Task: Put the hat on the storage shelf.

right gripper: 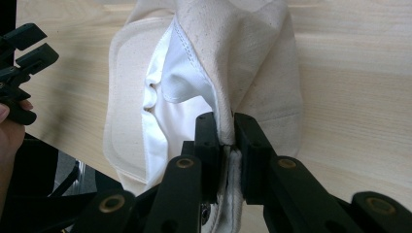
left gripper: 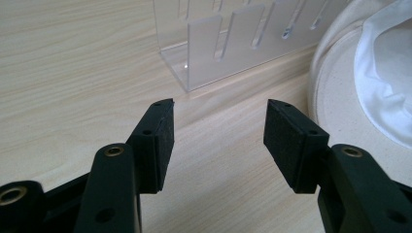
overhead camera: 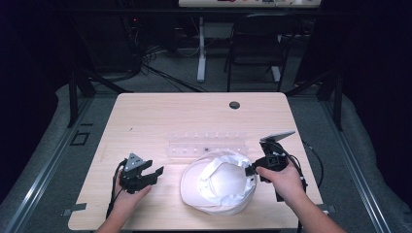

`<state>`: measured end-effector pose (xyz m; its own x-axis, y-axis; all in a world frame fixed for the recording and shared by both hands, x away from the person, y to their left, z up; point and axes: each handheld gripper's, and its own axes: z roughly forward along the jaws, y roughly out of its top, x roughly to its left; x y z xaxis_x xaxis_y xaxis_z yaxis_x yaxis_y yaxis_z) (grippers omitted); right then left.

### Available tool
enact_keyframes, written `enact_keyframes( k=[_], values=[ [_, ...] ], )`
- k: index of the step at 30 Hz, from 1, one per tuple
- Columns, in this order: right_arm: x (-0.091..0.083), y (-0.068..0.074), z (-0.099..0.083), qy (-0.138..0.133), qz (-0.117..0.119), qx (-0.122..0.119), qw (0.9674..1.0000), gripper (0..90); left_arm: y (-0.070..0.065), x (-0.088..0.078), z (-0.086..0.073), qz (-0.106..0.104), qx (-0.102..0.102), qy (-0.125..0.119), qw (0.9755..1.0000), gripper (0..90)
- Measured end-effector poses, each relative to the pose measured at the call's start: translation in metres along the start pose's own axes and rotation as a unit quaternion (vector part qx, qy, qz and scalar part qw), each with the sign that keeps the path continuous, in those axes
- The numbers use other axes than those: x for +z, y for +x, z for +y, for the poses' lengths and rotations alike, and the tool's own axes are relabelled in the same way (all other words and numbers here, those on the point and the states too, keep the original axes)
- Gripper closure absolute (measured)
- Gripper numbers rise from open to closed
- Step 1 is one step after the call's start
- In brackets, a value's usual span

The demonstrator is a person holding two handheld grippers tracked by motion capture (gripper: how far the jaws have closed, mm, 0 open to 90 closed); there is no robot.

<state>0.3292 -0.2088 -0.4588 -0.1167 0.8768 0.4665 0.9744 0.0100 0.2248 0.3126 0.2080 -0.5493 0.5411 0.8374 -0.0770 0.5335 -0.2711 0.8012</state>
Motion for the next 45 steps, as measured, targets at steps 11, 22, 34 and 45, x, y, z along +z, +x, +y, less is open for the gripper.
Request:
enact_keyframes(
  k=[11, 22, 34, 45],
  values=[
    [-0.022, 0.011, 0.007, -0.005, -0.018, -0.017, 0.9997, 80.9, -0.001, 0.001, 0.000, 0.000, 0.002, 0.001, 1.0000, 45.4],
    [-0.039, 0.028, 0.015, -0.007, -0.018, -0.034, 0.9992, 80.9, -0.001, 0.001, 0.000, 0.000, 0.002, 0.001, 1.0000, 45.4],
    [-0.054, 0.041, 0.021, -0.003, -0.016, -0.039, 0.9991, 81.1, -0.001, 0.000, 0.000, 0.000, 0.003, 0.000, 1.0000, 45.4],
    [-0.066, 0.052, 0.025, -0.010, -0.006, -0.038, 0.9992, 81.2, -0.002, 0.001, 0.000, 0.000, 0.002, -0.001, 1.0000, 45.5]
  ],
)
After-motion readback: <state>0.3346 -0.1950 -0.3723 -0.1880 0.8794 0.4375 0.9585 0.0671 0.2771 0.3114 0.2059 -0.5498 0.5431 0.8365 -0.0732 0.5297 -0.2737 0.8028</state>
